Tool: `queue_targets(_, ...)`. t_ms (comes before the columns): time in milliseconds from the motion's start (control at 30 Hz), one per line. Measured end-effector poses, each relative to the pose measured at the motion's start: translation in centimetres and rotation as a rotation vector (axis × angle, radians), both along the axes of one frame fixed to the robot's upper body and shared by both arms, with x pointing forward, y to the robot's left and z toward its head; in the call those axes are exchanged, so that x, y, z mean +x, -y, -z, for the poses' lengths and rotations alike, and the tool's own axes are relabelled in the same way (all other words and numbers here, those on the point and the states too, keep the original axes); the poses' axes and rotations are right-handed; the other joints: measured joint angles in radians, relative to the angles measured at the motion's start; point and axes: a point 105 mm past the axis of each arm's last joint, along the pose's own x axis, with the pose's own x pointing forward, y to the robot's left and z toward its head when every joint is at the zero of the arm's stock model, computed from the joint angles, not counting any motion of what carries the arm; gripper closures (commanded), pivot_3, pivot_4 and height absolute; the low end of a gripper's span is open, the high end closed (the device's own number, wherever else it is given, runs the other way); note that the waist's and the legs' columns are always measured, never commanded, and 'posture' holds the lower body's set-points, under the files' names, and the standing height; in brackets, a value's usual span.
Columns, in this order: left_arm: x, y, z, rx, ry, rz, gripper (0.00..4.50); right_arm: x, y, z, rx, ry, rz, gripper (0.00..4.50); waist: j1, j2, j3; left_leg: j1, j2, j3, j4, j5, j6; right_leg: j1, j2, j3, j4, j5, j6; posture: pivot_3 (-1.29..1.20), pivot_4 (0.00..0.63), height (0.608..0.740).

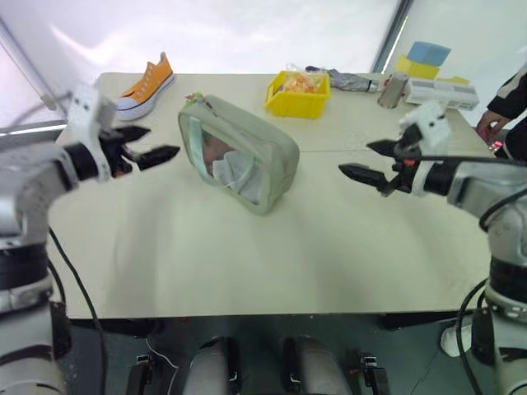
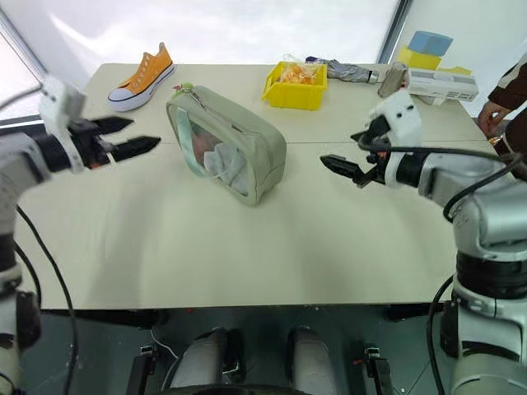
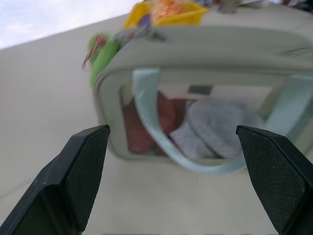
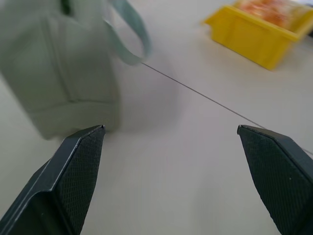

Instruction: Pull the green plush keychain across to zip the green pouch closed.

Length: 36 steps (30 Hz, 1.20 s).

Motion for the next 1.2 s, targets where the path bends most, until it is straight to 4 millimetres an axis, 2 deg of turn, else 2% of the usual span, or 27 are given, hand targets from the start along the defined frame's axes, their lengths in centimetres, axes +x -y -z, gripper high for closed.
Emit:
queue_targets(200,0.5,-0.3,1.1,-0.007,-0.052,0.056,0.08,0.0,-0.9,0.3,0.002,-0.032,-0.051,0.00,0.001,-0.001,0.000,-0.001,0.000,0.001,0.003,0.000,0.000,0.000,-0.001,0.000,0.000,0.001,0.002,0.00,0.150,0.740)
queue_targets(400,0.7,-0.4,0.4,0.011,-0.004,0.050,0.08,0.2,-2.1,-0.4,0.006,-0.007,-0.073,0.00,0.000,-0.001,0.000,-0.001,0.000,0.001,0.005,0.001,0.000,0.000,-0.001,0.000,0.002,0.002,0.003,0.00,0.150,0.740)
queue_targets(500,0.3,-0.1,0.2,0.010,-0.013,0.069,0.08,0.1,-4.1,-2.1,0.037,0.049,-0.122,0.00,-0.006,-0.001,0.000,-0.001,0.001,0.001,0.004,0.001,-0.002,-0.002,0.000,0.000,0.004,0.002,0.003,0.00,0.150,0.740)
queue_targets(600,-1.5,2.2,-0.8,0.017,-0.003,0.181,0.08,0.0,-7.2,-2.8,0.054,0.087,-0.172,0.00,-0.005,-0.001,0.000,-0.002,0.002,0.000,0.004,0.002,-0.003,-0.002,0.000,0.000,0.005,0.002,0.003,0.00,0.150,0.740)
queue_targets(667,-2.5,3.4,-1.4,0.016,0.011,0.233,0.08,0.0,-8.9,-2.1,0.048,0.078,-0.195,0.00,-0.004,-0.001,0.000,-0.002,0.001,0.000,0.004,0.002,-0.003,-0.002,0.000,0.000,0.005,0.002,0.003,0.00,0.150,0.740)
queue_targets(800,-3.5,4.5,-1.8,0.023,0.036,0.254,0.08,0.6,-12.3,0.0,-0.029,0.097,-0.204,0.00,-0.002,-0.001,0.000,-0.002,0.001,0.000,0.005,0.002,-0.004,-0.002,-0.001,0.000,0.006,0.002,0.003,0.00,0.150,0.740)
queue_targets(933,-3.8,4.5,-0.6,0.022,0.004,0.232,0.08,1.8,-13.0,1.6,-0.132,0.144,-0.169,0.00,-0.003,-0.001,0.000,-0.002,0.000,0.000,0.006,0.003,-0.004,-0.001,-0.001,0.000,0.006,0.002,0.003,0.00,0.150,0.740)
queue_targets(1033,-3.9,4.4,-0.2,0.013,-0.011,0.216,0.00,2.1,-13.3,2.1,-0.165,0.166,-0.173,0.77,-0.002,-0.001,0.000,-0.002,0.001,0.000,0.006,0.003,-0.004,-0.002,0.000,0.000,0.007,0.002,0.003,0.00,0.150,0.740)
queue_targets(1133,-3.9,4.0,-0.2,0.009,-0.002,0.193,0.00,2.1,-13.4,2.1,-0.191,0.198,-0.197,2.14,-0.003,-0.001,0.000,-0.002,0.001,0.000,0.006,0.003,-0.004,-0.002,0.000,0.000,0.007,0.002,0.003,0.00,0.150,0.740)
queue_targets(1200,-3.9,4.0,-0.2,0.005,0.000,0.187,0.00,2.1,-13.4,2.1,-0.220,0.227,-0.211,3.28,-0.003,-0.001,0.000,-0.002,0.001,0.000,0.006,0.003,-0.004,-0.002,0.000,0.000,0.007,0.002,0.003,0.00,0.150,0.740)
